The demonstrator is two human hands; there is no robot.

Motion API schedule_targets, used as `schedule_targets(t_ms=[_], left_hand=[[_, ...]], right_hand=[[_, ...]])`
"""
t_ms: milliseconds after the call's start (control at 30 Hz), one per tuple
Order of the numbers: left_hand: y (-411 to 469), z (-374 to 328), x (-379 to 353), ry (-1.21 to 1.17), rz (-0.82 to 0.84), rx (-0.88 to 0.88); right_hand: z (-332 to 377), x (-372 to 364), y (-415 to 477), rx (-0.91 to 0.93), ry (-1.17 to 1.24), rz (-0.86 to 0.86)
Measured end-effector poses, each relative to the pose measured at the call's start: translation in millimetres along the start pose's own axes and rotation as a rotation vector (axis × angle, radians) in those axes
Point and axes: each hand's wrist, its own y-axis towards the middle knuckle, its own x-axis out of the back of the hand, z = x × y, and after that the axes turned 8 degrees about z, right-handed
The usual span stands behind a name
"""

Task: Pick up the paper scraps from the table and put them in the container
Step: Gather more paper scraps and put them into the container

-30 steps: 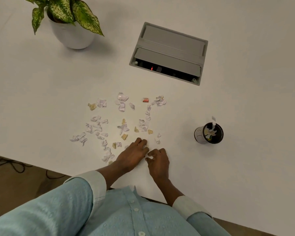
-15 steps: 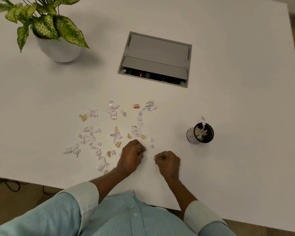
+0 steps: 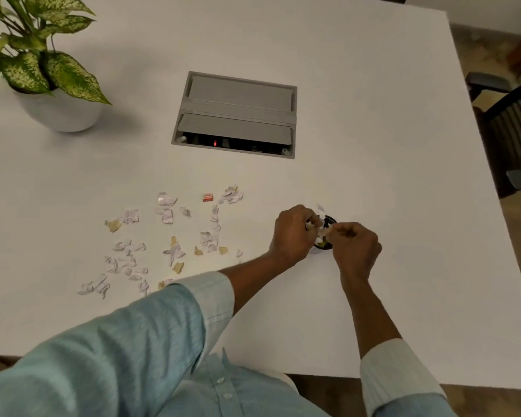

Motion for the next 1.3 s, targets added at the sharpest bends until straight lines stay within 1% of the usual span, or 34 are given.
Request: schedule_targets(t_ms=[133, 233, 333, 500, 567, 633, 700, 767, 867, 967, 1033, 1133, 1233, 1300], left_hand=[[14.9, -5.8, -13.4, 0.069, 0.128, -0.015], [15.7, -5.2, -19.5, 0.123, 0.168, -0.055], [10.6, 1.7, -19.5, 0.136, 0.121, -0.082], [-19.7, 33.2, -5.7, 0.188, 0.018, 0.005], [-42.5, 50.5, 7.4, 0.238, -0.003, 0.042], [-68.2, 72.2, 24.1, 0.302, -0.014, 0.102], [-94.1, 95.9, 42.4, 0.381, -0.038, 0.184], [-116.0, 119.2, 61.2, 0.452, -0.051, 0.28], [-138.0, 148.1, 87.6, 0.544, -0.022, 0.385], [-144.3, 167.7, 108.3, 0.62, 0.025, 0.424], [-139.3, 174.7, 115.7, 0.655, 0.065, 0.419], [-122.3, 175.5, 118.5, 0.68, 0.136, 0.419], [-100.9, 176.0, 115.7, 0.714, 0.211, 0.408], [-88.3, 177.5, 112.3, 0.739, 0.26, 0.377]], right_hand=[[-1.7, 2.6, 14.2, 0.066, -0.104, 0.043], [-4.5, 5.8, 19.4, 0.129, -0.147, 0.023], [-8.3, 6.4, 22.9, 0.151, -0.155, 0.025], [-2.9, -5.1, 7.2, 0.286, -0.091, 0.069], [1.1, -15.6, -5.5, 0.362, -0.073, 0.132], [1.2, -31.2, -18.0, 0.447, -0.055, 0.245], [-5.0, -50.5, -29.1, 0.485, -0.072, 0.38], [-14.3, -70.8, -39.9, 0.468, -0.153, 0.512], [-27.2, -95.3, -54.8, 0.389, -0.305, 0.679], [-33.2, -112.7, -63.9, 0.331, -0.36, 0.817], [-34.1, -121.6, -67.4, 0.356, -0.444, 0.895], [-31.0, -131.4, -74.7, 0.459, -0.621, 0.958], [-30.0, -142.8, -80.7, 0.545, -0.705, 0.948], [-30.3, -150.5, -80.5, 0.566, -0.735, 0.922]])
